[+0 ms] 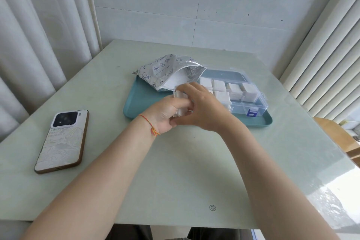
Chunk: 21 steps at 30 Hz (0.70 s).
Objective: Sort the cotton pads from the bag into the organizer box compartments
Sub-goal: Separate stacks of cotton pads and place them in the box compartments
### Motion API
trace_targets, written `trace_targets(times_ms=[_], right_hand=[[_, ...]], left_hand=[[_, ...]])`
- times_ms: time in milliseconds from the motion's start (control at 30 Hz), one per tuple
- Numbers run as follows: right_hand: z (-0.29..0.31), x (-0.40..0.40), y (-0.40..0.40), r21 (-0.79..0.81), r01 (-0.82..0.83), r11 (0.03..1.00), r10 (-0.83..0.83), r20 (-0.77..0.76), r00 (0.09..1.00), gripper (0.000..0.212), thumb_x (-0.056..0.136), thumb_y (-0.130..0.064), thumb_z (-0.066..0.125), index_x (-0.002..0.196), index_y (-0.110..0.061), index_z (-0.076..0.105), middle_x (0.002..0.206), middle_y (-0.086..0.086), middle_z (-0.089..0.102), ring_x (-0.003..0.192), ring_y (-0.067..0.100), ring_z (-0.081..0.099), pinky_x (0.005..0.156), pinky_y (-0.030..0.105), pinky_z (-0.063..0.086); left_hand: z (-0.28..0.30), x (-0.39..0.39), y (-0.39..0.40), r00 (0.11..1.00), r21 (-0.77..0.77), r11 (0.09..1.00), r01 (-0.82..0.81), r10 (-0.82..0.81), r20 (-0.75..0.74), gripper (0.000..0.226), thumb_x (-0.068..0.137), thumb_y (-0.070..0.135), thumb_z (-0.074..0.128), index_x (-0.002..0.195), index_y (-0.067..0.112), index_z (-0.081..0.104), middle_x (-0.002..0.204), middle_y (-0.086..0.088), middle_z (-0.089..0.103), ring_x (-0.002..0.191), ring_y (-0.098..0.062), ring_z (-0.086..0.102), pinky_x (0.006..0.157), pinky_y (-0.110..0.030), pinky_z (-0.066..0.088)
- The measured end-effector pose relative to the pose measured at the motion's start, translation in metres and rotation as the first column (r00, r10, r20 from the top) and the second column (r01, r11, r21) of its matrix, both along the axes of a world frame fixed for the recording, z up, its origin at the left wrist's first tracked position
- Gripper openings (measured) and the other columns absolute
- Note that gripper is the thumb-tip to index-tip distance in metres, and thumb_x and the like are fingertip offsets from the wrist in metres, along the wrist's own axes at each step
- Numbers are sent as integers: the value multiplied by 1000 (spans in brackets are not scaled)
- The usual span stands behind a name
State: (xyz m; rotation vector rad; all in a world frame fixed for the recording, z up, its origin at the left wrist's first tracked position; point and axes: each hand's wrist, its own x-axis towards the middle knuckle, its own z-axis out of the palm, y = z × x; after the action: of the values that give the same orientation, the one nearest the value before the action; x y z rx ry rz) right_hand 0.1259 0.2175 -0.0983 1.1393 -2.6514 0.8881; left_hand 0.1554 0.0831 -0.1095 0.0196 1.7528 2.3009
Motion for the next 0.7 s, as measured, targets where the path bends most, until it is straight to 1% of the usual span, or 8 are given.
trace_targets(times_ms=[100, 167, 233, 333, 433, 533, 600, 700], right_hand=[[5, 2, 0, 13, 9, 1000, -9, -1, 1000, 78, 59, -46, 89, 126, -25, 55, 111, -6, 51, 103, 15, 46, 94, 42, 43], [19, 3, 6, 28, 1, 1000, -5, 117, 993, 86, 59, -45, 90, 133, -32, 48, 118, -8, 49, 108, 11, 47, 97, 34, 43], [40, 1, 18, 25, -10, 1000, 2, 285, 959, 86, 67, -38, 88, 139, -36, 42, 127, -9, 49, 117, 4, 48, 99, 28, 43], [67, -10, 43, -147, -46, 988, 113, 495, 862, 42, 86, -28, 73, 125, -35, 58, 125, -3, 62, 119, 8, 57, 107, 39, 45], [76, -24, 62, -311, 70, 948, 131, 581, 804, 36, 80, -23, 62, 115, -22, 67, 115, 5, 69, 115, 25, 62, 107, 49, 44], [74, -33, 75, -327, 114, 938, 106, 585, 804, 35, 76, -25, 66, 107, -9, 66, 96, 11, 65, 97, 28, 66, 99, 48, 50], [70, -37, 85, -401, 125, 907, 166, 616, 770, 33, 78, -18, 66, 106, -1, 63, 94, 16, 61, 89, 25, 66, 85, 37, 53], [66, -41, 96, -460, 143, 876, 205, 624, 754, 22, 81, -8, 65, 101, 2, 64, 89, 19, 63, 81, 27, 65, 77, 29, 51]], left_hand=[[4, 3, 0, 998, 20, 998, 60, -60, -9, 13, 78, 1, 57, 86, 11, 61, 66, -2, 57, 61, -12, 57, 61, -26, 48], [15, 5, 3, 996, 22, 995, 94, -94, -2, 12, 87, -4, 54, 91, 7, 58, 61, 2, 58, 56, -9, 57, 53, -19, 47], [31, 6, 5, 993, -39, 993, 109, -111, -31, 19, 91, -4, 52, 90, 13, 60, 60, 8, 60, 49, -3, 54, 46, -14, 40], [55, -1, 7, 971, -100, 976, 194, -205, -119, 24, 77, 6, 67, 92, 24, 71, 74, 11, 62, 57, -4, 47, 48, -14, 32], [73, -14, 19, 956, -157, 961, 229, -253, -149, 24, 73, 2, 67, 81, 24, 72, 68, 6, 48, 60, -8, 36, 48, -17, 26], [79, -31, 38, 929, -213, 930, 299, -335, -156, 22, 74, 1, 67, 78, 21, 60, 68, 6, 40, 63, -7, 39, 49, -18, 23], [78, -41, 49, 915, -237, 911, 337, -376, -144, 21, 75, 2, 68, 83, 20, 59, 72, 3, 36, 70, -10, 37, 49, -18, 25], [75, -53, 62, 909, -221, 903, 370, -400, -115, 27, 76, 5, 68, 100, 15, 62, 79, 1, 48, 79, -11, 52, 53, -17, 33]])
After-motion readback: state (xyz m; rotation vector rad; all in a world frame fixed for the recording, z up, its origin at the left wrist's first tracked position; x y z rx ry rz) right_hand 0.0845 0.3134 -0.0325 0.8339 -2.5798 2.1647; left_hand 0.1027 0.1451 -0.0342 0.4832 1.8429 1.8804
